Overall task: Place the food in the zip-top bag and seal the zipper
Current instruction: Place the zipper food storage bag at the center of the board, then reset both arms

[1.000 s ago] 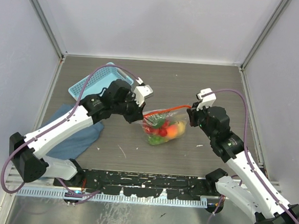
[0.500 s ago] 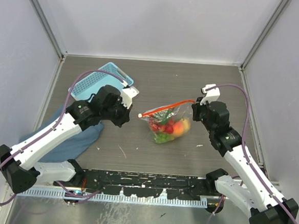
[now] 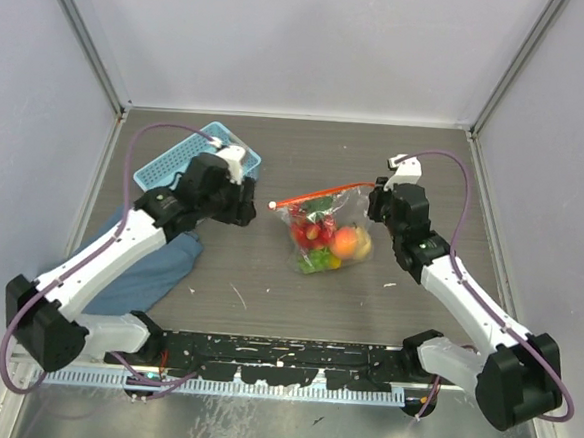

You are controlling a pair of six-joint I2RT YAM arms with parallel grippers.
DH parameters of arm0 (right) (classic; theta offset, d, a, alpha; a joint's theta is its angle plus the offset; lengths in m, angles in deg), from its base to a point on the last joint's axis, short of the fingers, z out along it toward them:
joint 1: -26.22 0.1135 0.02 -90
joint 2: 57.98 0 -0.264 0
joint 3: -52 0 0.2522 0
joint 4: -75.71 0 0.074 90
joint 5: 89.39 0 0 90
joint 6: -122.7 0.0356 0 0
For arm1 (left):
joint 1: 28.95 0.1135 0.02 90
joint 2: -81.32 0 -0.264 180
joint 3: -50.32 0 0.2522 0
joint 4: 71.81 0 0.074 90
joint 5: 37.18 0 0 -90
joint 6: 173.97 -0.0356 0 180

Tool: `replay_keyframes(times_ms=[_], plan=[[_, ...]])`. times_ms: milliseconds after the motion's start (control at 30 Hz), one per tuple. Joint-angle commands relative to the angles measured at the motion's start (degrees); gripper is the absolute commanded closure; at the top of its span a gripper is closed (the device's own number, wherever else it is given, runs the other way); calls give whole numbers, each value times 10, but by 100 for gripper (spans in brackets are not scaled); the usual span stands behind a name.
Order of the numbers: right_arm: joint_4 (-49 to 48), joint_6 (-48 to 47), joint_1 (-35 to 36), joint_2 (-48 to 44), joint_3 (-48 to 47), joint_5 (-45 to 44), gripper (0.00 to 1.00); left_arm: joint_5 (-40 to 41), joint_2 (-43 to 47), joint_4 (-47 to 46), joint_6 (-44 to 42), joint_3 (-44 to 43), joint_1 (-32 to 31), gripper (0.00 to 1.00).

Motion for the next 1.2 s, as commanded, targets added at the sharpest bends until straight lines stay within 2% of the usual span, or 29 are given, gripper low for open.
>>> replay_keyframes(times_ms=[0, 167, 367, 433, 633, 800, 1000, 1167], plan=[[-69, 31, -15, 32, 8, -28, 67, -18, 66, -58, 74, 40, 85, 39], [-60, 47, -19, 28, 11, -29, 43, -30, 136, -42, 98, 79, 146, 28], [1, 53, -21, -67, 36, -68, 18, 39, 254, 16, 104, 88, 175, 5], [29, 54, -20, -126, 46, -84, 1, 66, 293, 42, 99, 82, 176, 0], [156, 95, -21, -279, 30, -154, 0, 109, 428, 65, 54, 78, 176, 2], [255, 146, -21, -354, 0, -206, 0, 138, 529, 46, -1, 97, 175, 2], [237, 182, -21, -452, 57, -224, 0, 175, 626, 3, 1, 169, 175, 2], [220, 194, -21, -487, 82, -214, 0, 189, 653, 6, 10, 195, 175, 2]])
